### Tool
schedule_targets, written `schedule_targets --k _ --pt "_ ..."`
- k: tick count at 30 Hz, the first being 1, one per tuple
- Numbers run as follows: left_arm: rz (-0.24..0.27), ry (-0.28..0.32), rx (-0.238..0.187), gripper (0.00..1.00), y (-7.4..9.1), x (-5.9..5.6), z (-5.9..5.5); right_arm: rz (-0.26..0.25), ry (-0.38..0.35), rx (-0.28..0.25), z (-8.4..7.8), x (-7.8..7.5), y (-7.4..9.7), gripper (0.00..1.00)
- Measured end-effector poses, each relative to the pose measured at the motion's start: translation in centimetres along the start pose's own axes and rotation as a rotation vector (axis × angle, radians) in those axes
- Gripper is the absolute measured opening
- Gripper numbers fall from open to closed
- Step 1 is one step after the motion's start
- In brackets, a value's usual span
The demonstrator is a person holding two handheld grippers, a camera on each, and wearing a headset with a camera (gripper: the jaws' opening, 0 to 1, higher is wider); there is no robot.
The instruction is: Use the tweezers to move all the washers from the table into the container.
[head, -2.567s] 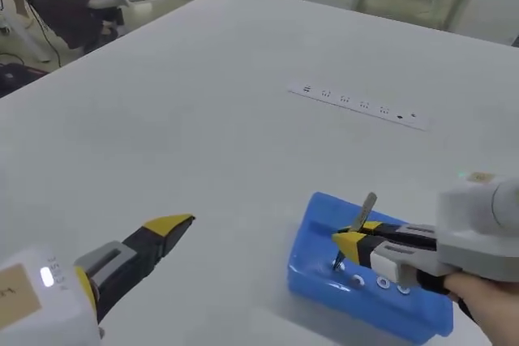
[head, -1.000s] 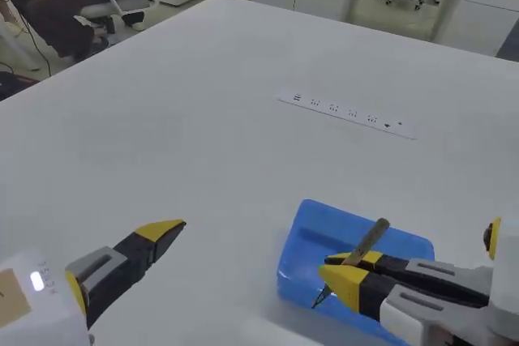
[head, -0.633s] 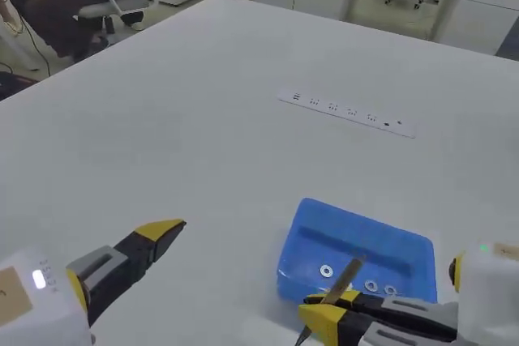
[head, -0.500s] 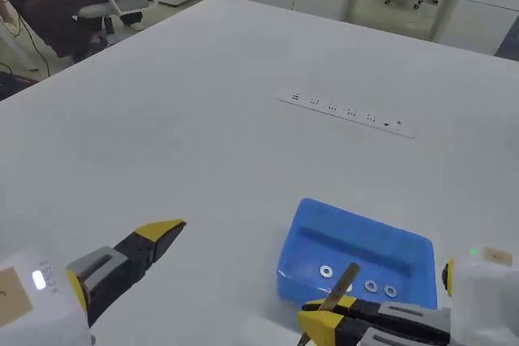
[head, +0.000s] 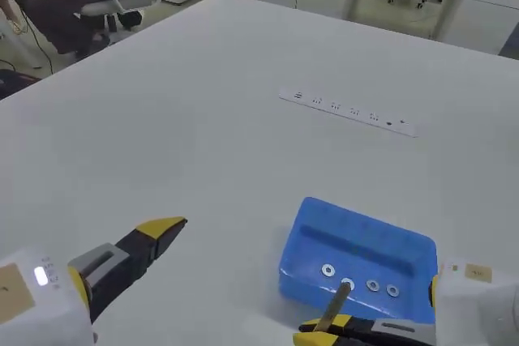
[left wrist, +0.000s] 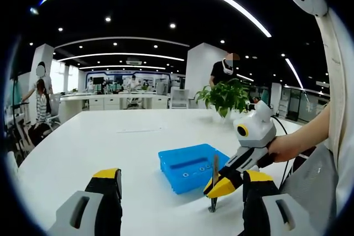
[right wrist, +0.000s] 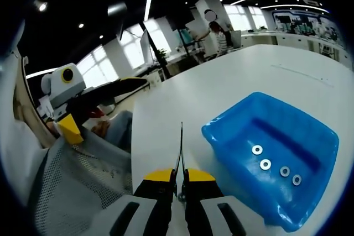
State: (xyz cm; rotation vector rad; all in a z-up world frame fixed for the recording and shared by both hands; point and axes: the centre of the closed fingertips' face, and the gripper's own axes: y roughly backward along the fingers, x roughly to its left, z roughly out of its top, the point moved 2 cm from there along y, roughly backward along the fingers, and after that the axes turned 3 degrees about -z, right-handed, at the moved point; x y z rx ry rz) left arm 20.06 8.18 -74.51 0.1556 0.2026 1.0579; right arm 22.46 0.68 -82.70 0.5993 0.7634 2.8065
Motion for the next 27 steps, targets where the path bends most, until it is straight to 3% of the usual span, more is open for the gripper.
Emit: schedule_targets --k 9,13,19,22,27 --pt "-0.002 -0.001 -0.001 0.92 0.0 -0.1 0.0 0.028 0.264 0.024 -0.5 1.5 0.1 0.04" --pt "-0.003 0.0 -0.002 0.92 0.0 -0.2 0.0 0.007 0.369 0.04 -0.7 1.7 0.2 0.04" --pt "-0.002 -0.001 -0.002 0.92 0.0 -0.1 0.1 0.01 0.43 0.048 -0.7 2.1 -0.1 0.03" --pt "-0.003 -0.001 -0.001 0.92 -0.1 -0.1 0.1 0.02 0.39 0.041 -0.5 1.9 -0.2 0.03" --pt "-0.003 -0.002 -0.001 0.92 -0.1 -0.1 0.1 0.009 0.172 -0.006 -0.1 0.6 -0.1 0.03"
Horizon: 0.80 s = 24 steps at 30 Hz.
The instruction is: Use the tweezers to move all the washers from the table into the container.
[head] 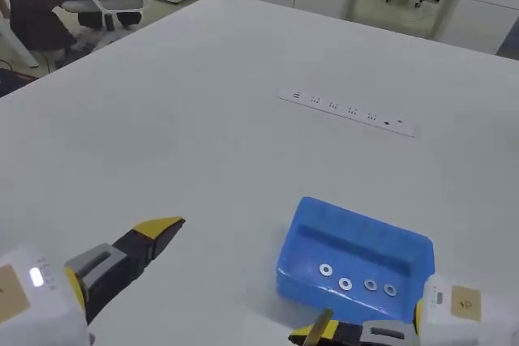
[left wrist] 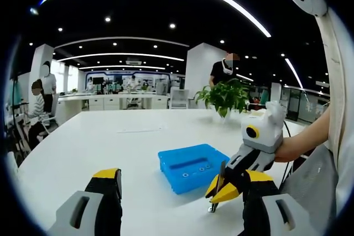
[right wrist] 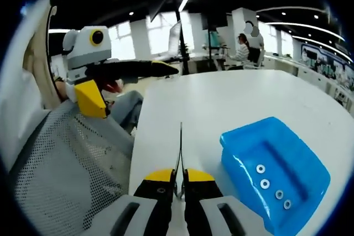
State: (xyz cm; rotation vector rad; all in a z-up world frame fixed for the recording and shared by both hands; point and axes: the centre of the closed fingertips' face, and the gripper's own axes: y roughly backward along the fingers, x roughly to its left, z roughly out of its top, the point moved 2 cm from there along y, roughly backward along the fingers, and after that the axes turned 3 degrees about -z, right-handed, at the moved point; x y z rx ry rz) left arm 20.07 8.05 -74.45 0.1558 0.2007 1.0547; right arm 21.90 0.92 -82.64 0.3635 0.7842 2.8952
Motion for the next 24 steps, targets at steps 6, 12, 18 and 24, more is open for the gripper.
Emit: schedule_targets --k 6,12,18,24 --pt "0.001 0.002 0.001 0.92 0.0 0.0 0.0 -0.024 -0.094 -0.037 0.3 -0.9 0.9 0.03" --pt "-0.005 0.002 0.006 0.92 -0.1 -0.1 -0.1 -0.033 -0.157 -0.117 2.3 -1.5 1.9 0.03" --pt "-0.007 0.002 0.008 0.92 -0.1 -0.1 -0.1 -0.042 -0.191 -0.181 4.1 -2.2 2.8 0.03" --pt "-0.01 0.002 0.008 0.92 -0.1 -0.1 -0.1 -0.048 -0.198 -0.207 5.3 -2.9 3.1 0.03"
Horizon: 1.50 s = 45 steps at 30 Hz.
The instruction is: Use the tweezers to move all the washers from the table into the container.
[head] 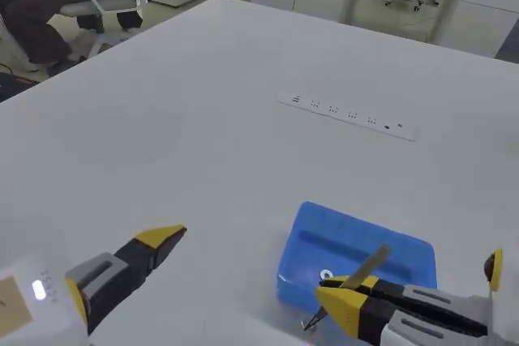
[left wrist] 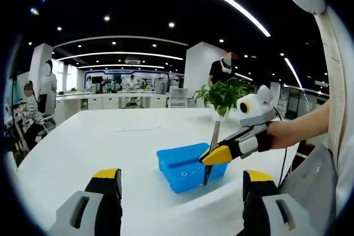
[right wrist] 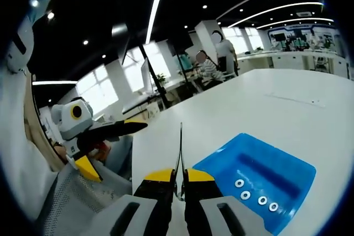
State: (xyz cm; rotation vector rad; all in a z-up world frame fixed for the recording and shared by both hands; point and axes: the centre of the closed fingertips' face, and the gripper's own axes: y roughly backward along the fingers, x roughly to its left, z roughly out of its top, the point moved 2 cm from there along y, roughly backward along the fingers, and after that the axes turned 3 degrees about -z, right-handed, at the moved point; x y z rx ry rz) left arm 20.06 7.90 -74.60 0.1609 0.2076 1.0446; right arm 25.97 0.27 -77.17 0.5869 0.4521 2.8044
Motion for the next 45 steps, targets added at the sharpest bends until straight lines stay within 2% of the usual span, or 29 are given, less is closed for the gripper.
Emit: schedule_targets --k 9,22,35,45 --pt "-0.001 -0.002 -0.001 0.92 0.0 0.0 0.0 -0.032 -0.047 -0.07 2.0 -1.6 -0.2 0.03" --pt "0.004 -0.003 -0.006 0.92 0.1 0.0 0.0 -0.093 -0.118 -0.109 2.6 -4.0 -1.2 0.03" --pt "0.008 -0.001 -0.007 0.92 0.3 0.1 0.0 -0.115 -0.116 -0.082 2.2 -5.3 -2.8 0.03" --pt "-0.008 0.019 -0.004 0.92 0.2 0.0 -0.1 -0.124 -0.096 -0.038 1.4 -6.4 -4.0 0.03"
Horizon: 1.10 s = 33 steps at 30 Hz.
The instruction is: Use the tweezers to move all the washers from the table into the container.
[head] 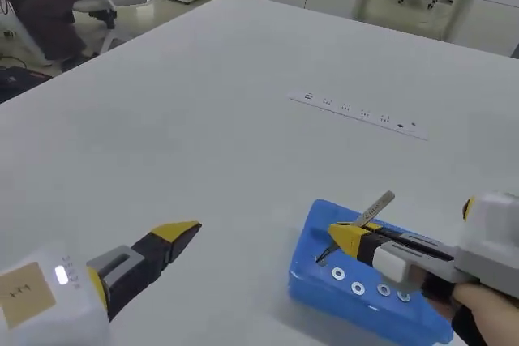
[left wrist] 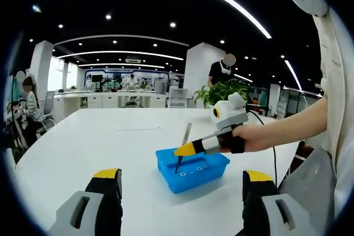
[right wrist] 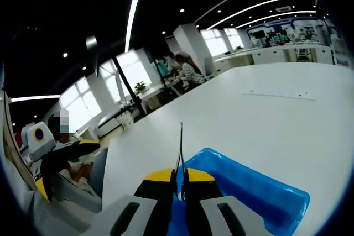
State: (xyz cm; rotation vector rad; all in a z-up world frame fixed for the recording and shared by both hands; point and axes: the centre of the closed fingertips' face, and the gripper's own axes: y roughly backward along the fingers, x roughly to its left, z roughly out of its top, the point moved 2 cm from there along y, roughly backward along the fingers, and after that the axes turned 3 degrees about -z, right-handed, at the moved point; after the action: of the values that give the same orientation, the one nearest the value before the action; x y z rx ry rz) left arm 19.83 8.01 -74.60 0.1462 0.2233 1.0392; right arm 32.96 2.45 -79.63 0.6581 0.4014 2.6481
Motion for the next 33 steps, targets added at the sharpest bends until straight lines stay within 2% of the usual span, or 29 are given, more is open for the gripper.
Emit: schedule_targets --k 3,5,8,10,22,25,27,29,31,33 --pt "-0.001 0.003 0.002 0.91 0.0 0.0 0.0 -0.006 0.015 0.014 -0.3 -0.4 -0.3 0.03" --pt "-0.002 0.003 0.003 0.91 -0.1 -0.1 0.0 -0.014 0.068 0.041 -0.8 -0.8 -0.5 0.03" --pt "-0.006 0.006 0.005 0.91 -0.1 -0.1 0.0 -0.011 0.109 0.061 -1.4 -1.0 -0.8 0.03" --pt "-0.011 0.008 0.008 0.89 -0.2 -0.2 0.0 -0.016 0.168 0.084 -1.7 -1.2 -1.0 0.03" --pt "-0.018 0.016 0.015 0.88 -0.3 -0.2 -0.2 0.004 0.312 0.101 -1.9 -0.7 -1.5 0.03" --pt "-0.038 0.065 -0.009 0.89 -0.3 -0.4 0.1 0.014 0.363 0.109 -2.1 -0.4 -1.5 0.03" --pt "-0.051 0.087 -0.01 0.89 -0.3 -0.4 0.1 0.027 0.408 0.119 -2.2 -0.1 -1.5 0.04" --pt "-0.058 0.081 -0.003 0.89 -0.3 -0.5 0.0 0.035 0.441 0.129 -2.3 0.0 -1.6 0.04" --pt "-0.068 0.047 0.03 0.89 -0.5 -0.9 -0.4 0.041 0.463 0.133 -2.4 0.2 -1.6 0.04" --pt "-0.068 0.038 0.052 0.88 -0.7 -1.0 -0.7 0.043 0.468 0.131 -2.4 0.2 -1.6 0.04"
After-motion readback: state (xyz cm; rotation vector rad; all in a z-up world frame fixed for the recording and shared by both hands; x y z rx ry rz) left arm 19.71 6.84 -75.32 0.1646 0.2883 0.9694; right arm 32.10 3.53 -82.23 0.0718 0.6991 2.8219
